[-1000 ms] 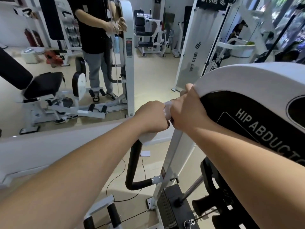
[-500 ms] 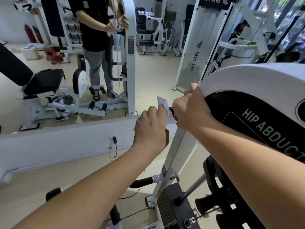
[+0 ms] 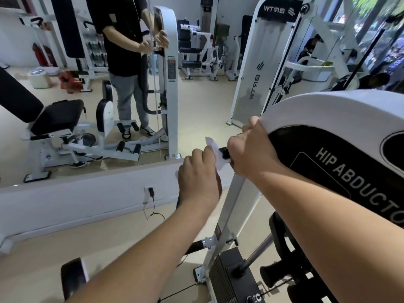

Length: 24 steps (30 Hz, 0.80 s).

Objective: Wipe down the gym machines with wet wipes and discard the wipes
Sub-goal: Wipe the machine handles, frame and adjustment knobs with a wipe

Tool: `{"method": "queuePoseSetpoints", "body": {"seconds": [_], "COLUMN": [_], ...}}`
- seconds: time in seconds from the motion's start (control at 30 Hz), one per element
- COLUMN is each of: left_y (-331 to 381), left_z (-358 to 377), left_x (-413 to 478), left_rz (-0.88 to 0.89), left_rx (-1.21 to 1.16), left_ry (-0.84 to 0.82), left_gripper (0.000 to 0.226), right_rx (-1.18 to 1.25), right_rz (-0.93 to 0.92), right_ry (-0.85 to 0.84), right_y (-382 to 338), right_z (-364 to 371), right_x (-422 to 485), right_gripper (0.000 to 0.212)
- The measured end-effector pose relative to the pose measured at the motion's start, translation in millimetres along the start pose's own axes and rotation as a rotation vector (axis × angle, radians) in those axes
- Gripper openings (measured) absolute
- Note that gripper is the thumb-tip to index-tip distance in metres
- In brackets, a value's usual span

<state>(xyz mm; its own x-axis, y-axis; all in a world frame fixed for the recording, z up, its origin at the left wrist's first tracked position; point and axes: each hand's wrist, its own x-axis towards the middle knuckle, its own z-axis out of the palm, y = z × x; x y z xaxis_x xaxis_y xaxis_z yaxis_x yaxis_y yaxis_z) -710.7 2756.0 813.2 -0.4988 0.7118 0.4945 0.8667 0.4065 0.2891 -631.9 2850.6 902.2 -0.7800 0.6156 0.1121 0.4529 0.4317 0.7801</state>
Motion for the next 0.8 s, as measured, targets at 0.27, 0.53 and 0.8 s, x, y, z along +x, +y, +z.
{"method": "queuePoseSetpoints", "body": {"seconds": [0.27,0.53,0.8], "left_y": [14,13,-10], "left_z": [-29,-35,-9], "left_x": [21,82,22], "left_rz": [0.191,-0.107,0.073], "left_rx": [0.146,-0.493,-0.116], "left_ry": [-0.183,-0.803,-0.028], "left_gripper": [0.055,0.010,0.028], "right_rx": [0.155,0.187,0.118], "right_rz": [0.014,0.025,-0.016], "right_ry": [-0.063,-0.015,0.004], "right_y": [0,1,2], "right_z": [9,2,-3], "right_x": [4,0,-2], "right_gripper": [0.008,0.020,0.015]}}
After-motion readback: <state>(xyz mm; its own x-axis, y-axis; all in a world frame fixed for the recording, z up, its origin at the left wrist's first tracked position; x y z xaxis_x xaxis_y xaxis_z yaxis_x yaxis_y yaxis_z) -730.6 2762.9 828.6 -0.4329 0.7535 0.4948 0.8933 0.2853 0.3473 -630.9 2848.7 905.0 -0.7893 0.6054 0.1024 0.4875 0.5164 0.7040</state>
